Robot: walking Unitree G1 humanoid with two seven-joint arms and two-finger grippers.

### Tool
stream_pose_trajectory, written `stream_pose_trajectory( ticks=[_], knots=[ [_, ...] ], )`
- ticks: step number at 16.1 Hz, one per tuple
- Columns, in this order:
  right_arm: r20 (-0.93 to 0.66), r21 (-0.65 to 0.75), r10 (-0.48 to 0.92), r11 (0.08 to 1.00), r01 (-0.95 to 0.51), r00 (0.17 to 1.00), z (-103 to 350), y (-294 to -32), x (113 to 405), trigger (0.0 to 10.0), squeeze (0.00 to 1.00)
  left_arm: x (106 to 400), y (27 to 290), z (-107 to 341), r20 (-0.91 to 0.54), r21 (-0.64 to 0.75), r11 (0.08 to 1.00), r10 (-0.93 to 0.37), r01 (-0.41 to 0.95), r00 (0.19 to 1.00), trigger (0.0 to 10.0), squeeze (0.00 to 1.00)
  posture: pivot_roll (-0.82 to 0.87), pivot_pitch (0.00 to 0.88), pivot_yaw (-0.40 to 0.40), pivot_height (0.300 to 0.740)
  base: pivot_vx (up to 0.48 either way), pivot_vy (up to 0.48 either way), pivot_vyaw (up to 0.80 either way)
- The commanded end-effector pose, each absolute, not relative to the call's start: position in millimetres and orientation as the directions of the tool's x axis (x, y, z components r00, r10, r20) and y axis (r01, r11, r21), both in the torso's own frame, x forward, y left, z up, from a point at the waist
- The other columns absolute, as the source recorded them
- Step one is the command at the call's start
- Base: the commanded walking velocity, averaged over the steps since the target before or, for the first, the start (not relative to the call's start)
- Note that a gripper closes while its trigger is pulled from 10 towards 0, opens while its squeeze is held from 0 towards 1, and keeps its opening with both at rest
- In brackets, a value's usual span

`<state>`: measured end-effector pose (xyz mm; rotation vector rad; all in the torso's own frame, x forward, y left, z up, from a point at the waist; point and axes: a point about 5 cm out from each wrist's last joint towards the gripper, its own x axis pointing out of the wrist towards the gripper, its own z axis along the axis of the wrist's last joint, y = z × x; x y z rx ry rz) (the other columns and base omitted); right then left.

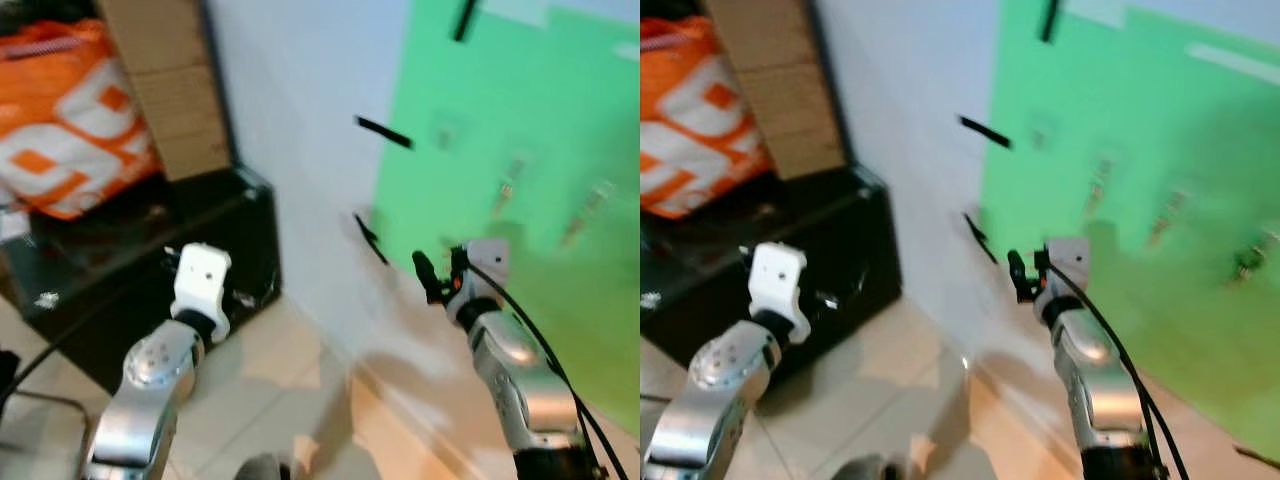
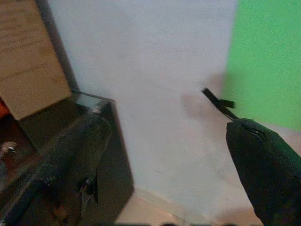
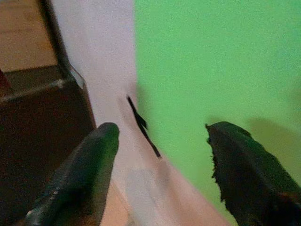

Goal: Hang keys on a hook

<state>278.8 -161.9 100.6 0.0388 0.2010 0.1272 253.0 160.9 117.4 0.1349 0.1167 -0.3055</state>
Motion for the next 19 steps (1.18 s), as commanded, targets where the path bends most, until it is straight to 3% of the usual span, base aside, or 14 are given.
stream_pose_trajectory(
  ticks=[1,13,19],
  knots=[
    [-0.190,0.046,0.136,0.991,-0.129,0.972,103.9,-159.3,281.1,10.0,1.00,254.1,163.3,117.8,-0.135,0.126,0.949,-0.272,0.289,0.953,10.0,0.12,0.04,0.000,0.010,0.740,0.304,0.000,0.79],
    [-0.202,0.022,0.160,0.987,-0.159,0.966,104.5,-156.8,284.2,10.0,1.00,256.7,160.9,118.9,-0.118,0.101,0.965,-0.229,0.241,0.966,10.0,0.13,0.06,0.000,-0.023,0.740,0.309,0.000,0.00],
    [-0.215,0.002,0.178,0.983,-0.182,0.960,103.3,-154.4,283.5,10.0,1.00,255.4,161.4,118.9,-0.119,0.096,0.966,-0.228,0.239,0.966,10.0,0.13,0.06,0.000,-0.023,0.740,0.309,0.000,0.80]
  ],
)
